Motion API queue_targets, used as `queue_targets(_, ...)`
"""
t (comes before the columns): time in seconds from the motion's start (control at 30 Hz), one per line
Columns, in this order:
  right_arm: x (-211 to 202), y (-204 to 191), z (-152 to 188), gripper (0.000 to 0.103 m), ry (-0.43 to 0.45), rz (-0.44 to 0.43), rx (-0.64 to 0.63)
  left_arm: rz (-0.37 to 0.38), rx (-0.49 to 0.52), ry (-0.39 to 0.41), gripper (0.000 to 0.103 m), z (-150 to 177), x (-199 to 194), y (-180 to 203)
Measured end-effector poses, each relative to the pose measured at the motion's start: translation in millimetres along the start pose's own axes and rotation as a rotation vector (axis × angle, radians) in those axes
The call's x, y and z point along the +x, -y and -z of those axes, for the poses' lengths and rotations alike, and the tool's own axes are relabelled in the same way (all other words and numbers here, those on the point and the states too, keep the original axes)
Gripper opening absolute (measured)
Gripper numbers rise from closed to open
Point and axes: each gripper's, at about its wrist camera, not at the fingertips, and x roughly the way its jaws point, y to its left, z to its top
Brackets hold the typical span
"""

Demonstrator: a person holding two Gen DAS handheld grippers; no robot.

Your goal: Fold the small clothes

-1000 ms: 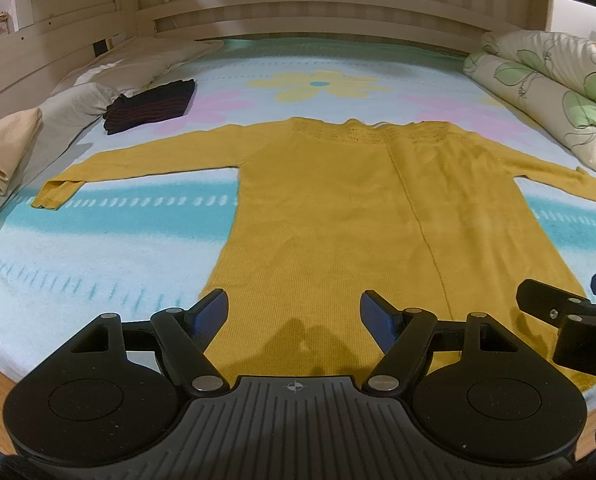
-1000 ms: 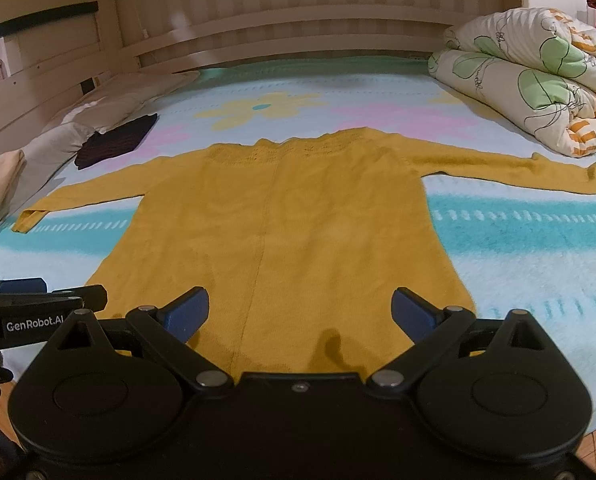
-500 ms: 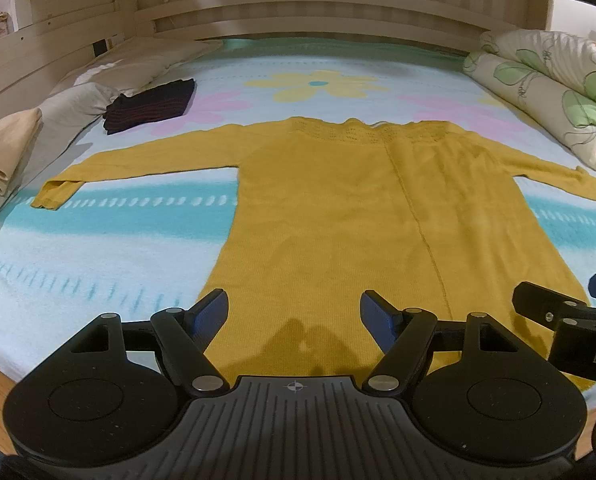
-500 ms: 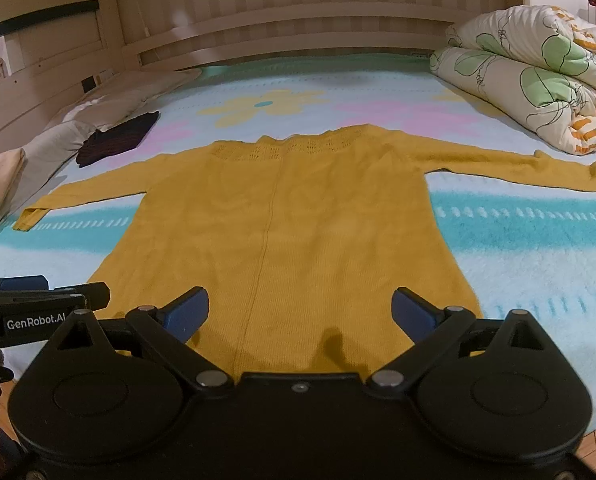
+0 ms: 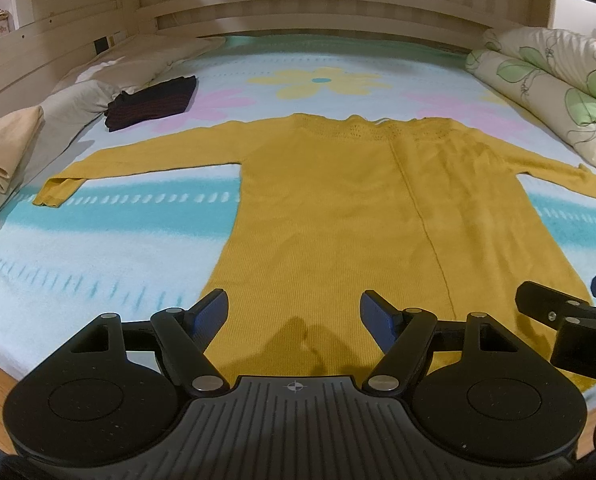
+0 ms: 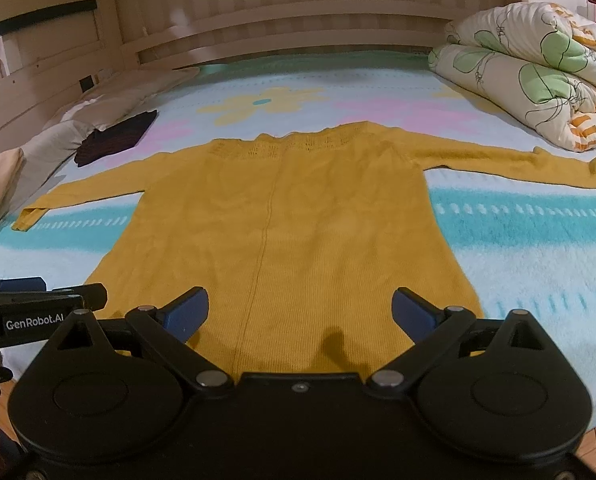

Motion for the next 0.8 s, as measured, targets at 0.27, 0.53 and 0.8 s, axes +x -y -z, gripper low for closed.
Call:
queue_targets(0.27,0.2,1.3,-1.9,0.099,-0.007,0.002,0.007,0.000,0.000,-0.001,0.072,0.3,0.4,-0.3)
queue_targets(0.53,1.1,3.4,-2.1,0.099,-0.015,0.011,0.018,-0.002,0.007,-0.010,0.072,3.1,3.2,-1.1)
queue_targets(0.8,5.4,12.0,-8.1,0.098,-0.094,0.032,0.052,0.012,0.003,-0.041,0.059,-6.4,9.9,1.4)
